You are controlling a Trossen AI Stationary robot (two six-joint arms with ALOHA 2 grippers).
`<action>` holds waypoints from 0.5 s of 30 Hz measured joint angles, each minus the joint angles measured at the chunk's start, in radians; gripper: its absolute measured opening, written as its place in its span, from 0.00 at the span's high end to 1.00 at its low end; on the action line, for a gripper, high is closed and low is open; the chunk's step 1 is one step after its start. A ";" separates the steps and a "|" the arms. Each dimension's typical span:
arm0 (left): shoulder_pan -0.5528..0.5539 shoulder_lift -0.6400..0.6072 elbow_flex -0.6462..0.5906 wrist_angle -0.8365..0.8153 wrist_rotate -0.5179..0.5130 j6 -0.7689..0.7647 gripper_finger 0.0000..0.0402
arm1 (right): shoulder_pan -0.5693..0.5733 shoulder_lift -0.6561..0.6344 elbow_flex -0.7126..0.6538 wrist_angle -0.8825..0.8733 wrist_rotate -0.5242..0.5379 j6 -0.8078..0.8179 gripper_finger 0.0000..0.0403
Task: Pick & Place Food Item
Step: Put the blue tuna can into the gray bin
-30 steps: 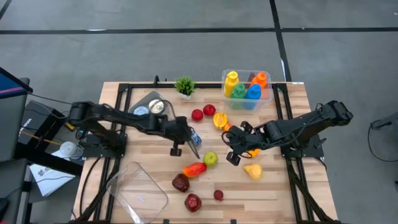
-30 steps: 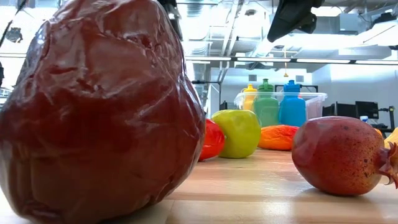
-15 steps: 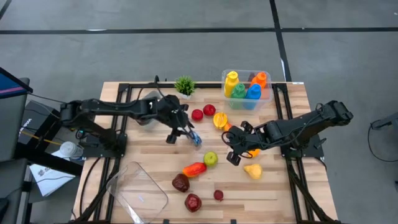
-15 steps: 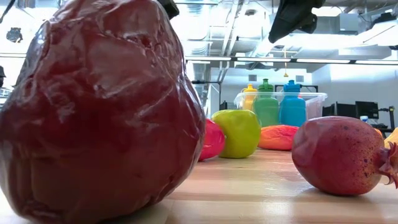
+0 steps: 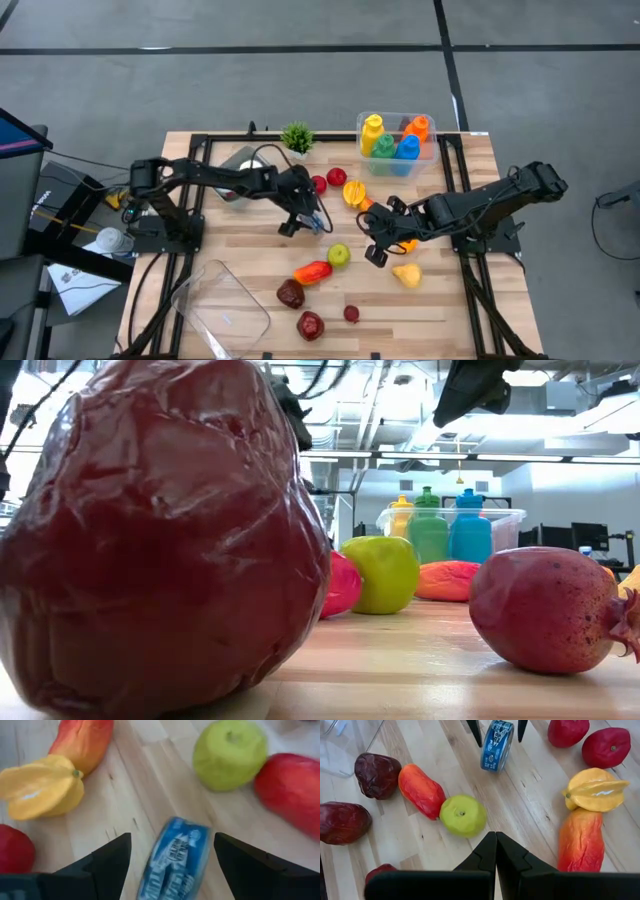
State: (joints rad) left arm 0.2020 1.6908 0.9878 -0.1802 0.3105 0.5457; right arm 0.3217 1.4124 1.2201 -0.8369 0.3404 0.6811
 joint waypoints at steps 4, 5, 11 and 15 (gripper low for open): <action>0.000 0.037 0.000 -0.027 -0.012 -0.001 0.33 | 0.000 0.000 0.000 0.001 -0.003 0.000 1.00; -0.001 0.042 0.000 -0.024 -0.012 -0.002 0.35 | 0.000 0.000 0.000 0.000 -0.003 0.000 1.00; -0.017 0.031 0.000 -0.054 -0.095 -0.011 0.63 | 0.000 0.000 0.000 0.000 -0.003 0.000 1.00; -0.014 -0.004 0.000 -0.050 -0.101 -0.167 0.67 | 0.000 0.000 0.000 -0.001 -0.002 -0.001 1.00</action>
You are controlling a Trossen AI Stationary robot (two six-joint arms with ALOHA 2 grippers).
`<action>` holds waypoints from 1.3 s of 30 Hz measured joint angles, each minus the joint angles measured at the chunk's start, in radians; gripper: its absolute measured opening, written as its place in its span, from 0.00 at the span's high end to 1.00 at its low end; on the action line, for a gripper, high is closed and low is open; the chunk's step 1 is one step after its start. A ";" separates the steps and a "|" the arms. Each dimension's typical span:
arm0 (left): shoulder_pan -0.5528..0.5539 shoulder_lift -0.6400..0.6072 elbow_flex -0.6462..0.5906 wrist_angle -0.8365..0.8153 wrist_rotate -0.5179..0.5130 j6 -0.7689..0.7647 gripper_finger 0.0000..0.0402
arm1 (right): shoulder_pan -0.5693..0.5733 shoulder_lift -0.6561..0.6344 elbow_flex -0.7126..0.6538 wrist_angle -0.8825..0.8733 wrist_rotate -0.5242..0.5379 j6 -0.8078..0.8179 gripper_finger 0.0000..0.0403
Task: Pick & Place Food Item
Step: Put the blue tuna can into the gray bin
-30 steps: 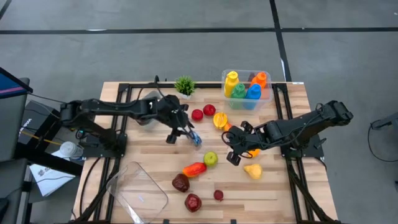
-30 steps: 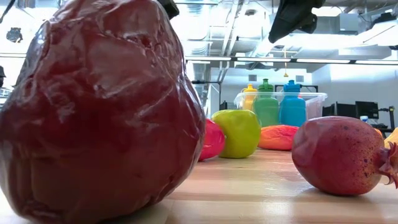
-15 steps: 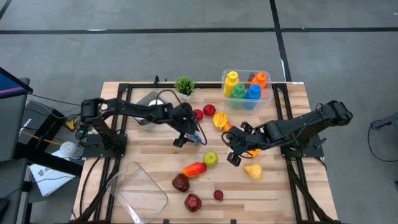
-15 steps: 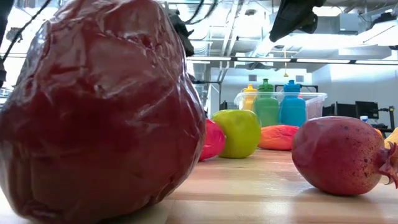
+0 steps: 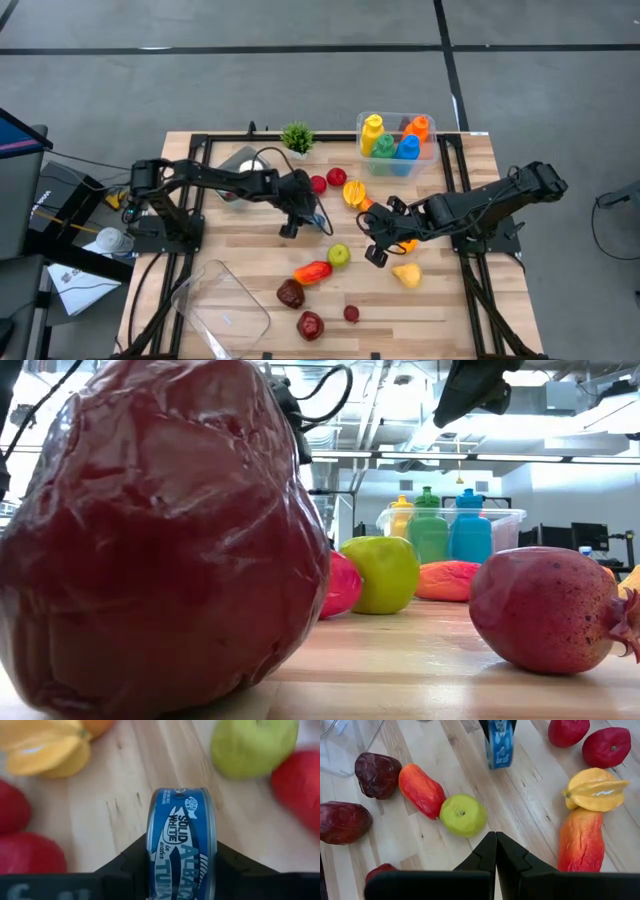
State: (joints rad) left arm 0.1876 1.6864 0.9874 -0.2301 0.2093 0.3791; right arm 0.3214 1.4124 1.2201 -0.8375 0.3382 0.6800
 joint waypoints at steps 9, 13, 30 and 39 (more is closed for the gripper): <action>0.091 -0.282 0.000 -0.099 -0.157 -0.531 0.67 | 0.000 0.000 0.000 0.000 0.002 -0.006 1.00; 0.200 -0.462 -0.032 -0.209 -0.375 -0.772 0.67 | 0.000 0.000 0.000 0.000 0.003 -0.006 1.00; 0.521 -0.918 -0.535 -0.039 -0.451 -1.416 0.67 | -0.017 0.000 0.000 0.008 0.011 -0.089 1.00; 0.544 -0.738 -0.534 0.006 -0.391 -1.439 0.67 | -0.028 0.000 0.000 0.010 0.011 -0.115 1.00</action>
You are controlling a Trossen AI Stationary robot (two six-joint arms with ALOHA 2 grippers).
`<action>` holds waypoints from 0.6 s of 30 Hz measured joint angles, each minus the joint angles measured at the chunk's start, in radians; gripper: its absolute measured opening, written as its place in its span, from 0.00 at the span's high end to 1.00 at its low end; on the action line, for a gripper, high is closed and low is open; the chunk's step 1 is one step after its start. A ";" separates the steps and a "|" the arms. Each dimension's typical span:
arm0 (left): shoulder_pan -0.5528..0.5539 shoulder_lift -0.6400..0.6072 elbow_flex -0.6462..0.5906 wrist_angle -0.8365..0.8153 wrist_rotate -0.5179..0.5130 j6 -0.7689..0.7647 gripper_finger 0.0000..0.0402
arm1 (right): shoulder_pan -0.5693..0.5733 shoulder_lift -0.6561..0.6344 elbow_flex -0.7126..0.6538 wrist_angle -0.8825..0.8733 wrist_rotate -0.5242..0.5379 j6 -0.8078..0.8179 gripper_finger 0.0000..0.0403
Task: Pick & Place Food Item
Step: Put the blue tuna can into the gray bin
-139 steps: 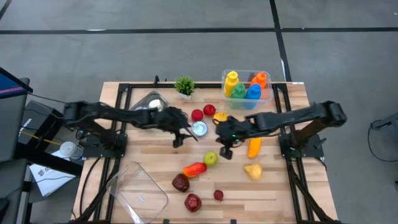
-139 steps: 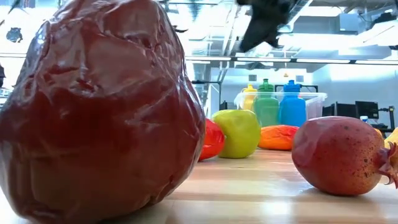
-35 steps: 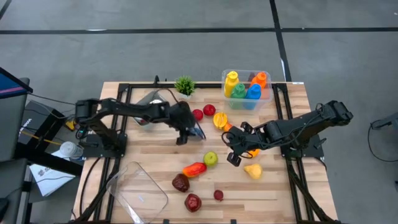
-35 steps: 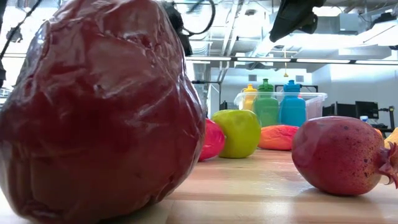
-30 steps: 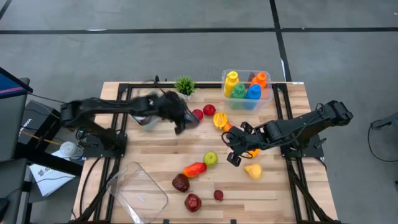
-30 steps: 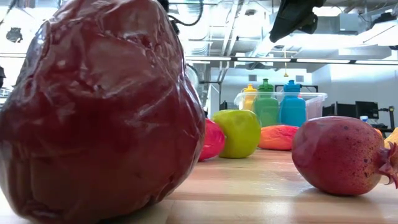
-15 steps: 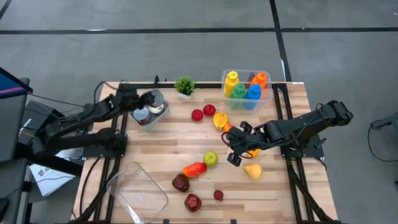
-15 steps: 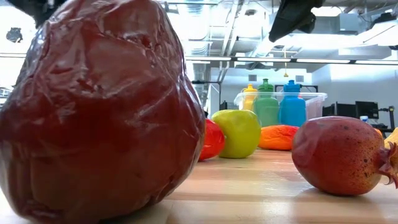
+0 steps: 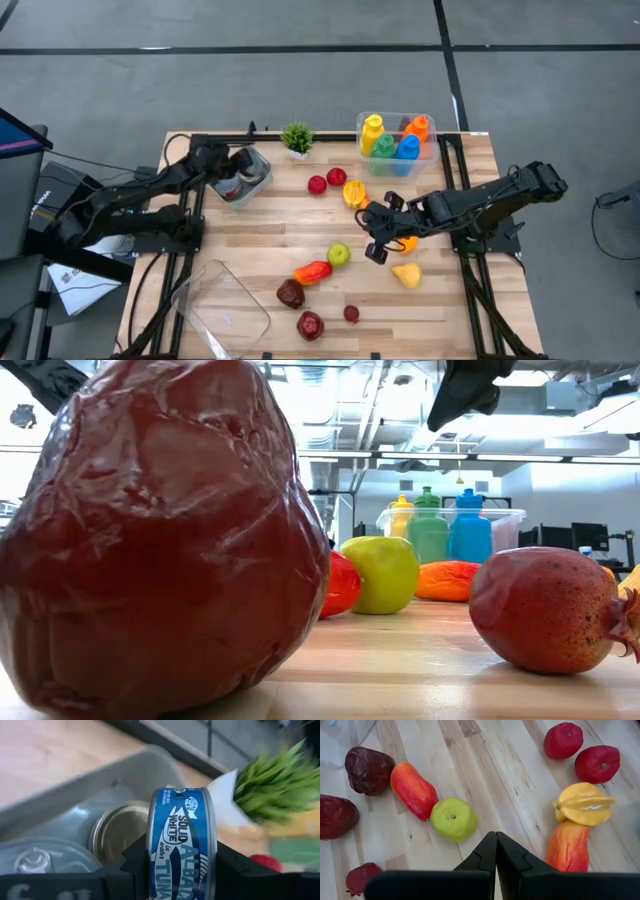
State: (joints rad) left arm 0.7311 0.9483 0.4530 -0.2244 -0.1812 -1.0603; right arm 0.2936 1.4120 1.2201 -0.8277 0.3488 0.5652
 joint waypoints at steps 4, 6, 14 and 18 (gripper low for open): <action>0.000 0.055 0.001 0.052 0.005 -0.036 0.67 | 0.000 0.000 0.000 -0.003 0.000 0.000 1.00; 0.000 0.069 0.001 0.055 0.001 -0.039 0.67 | 0.000 0.000 0.000 -0.004 0.000 0.000 1.00; 0.000 0.067 0.002 0.086 -0.004 0.045 0.53 | 0.000 0.000 0.000 -0.007 0.000 0.000 1.00; 0.005 0.052 0.003 0.155 0.033 0.133 0.28 | -0.001 0.000 0.000 -0.007 0.000 0.000 1.00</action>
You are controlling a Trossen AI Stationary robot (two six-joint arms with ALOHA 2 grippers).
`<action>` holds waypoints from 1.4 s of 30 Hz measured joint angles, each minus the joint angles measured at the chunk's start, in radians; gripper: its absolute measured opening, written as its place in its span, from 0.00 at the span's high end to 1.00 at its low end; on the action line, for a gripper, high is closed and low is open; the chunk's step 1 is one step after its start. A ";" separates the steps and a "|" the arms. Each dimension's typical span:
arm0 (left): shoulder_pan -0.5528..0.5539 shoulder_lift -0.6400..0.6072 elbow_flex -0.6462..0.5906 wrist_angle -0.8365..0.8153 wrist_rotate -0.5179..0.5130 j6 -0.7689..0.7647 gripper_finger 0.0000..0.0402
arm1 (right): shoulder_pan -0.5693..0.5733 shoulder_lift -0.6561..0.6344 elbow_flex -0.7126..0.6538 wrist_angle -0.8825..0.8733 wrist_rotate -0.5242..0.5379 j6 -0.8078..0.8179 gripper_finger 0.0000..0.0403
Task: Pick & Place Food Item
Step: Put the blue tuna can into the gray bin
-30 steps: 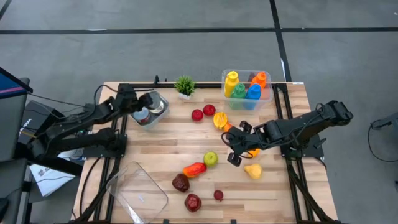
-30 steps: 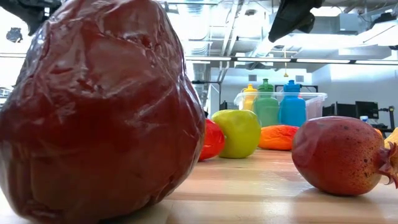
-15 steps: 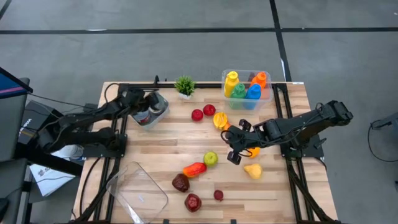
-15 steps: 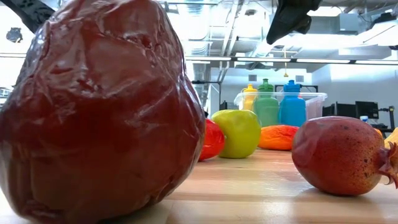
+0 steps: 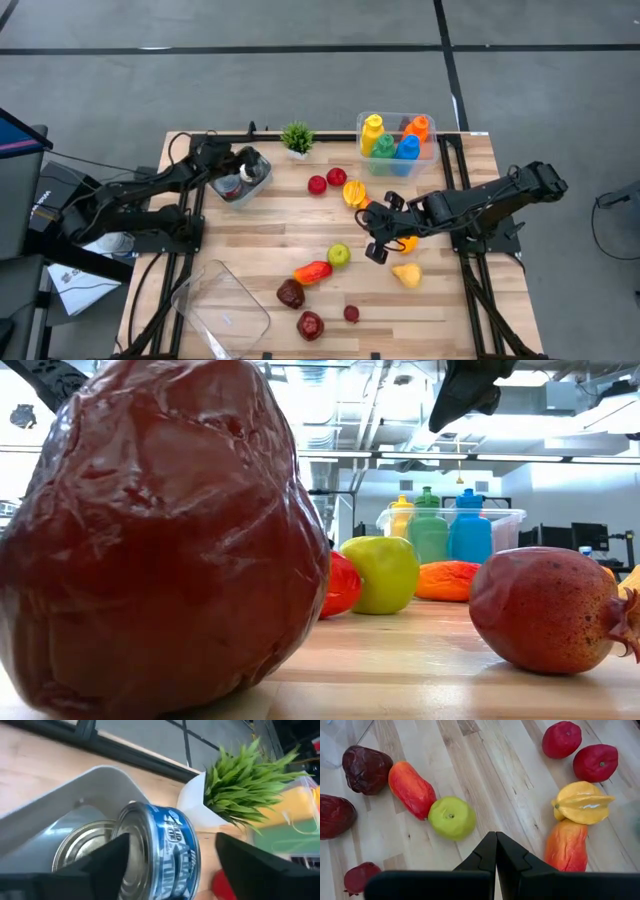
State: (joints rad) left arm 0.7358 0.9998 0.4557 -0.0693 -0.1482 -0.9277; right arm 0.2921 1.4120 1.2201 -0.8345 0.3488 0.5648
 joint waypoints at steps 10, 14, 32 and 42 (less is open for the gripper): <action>0.008 -0.016 0.000 -0.098 -0.057 0.028 0.14 | -0.007 0.000 0.000 0.000 0.000 0.001 1.00; 0.028 -0.066 0.035 -0.162 -0.084 0.104 0.19 | -0.005 0.000 0.000 0.000 -0.005 0.004 1.00; -0.018 -0.054 0.232 -0.403 0.024 0.284 0.86 | -0.005 0.000 0.000 0.006 -0.005 0.011 1.00; -0.064 0.112 0.235 -0.464 0.021 0.299 0.99 | -0.005 0.000 0.000 0.005 -0.004 0.011 1.00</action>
State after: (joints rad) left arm 0.6713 1.1122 0.6909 -0.5329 -0.1274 -0.6288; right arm 0.2874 1.4124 1.2201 -0.8299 0.3443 0.5758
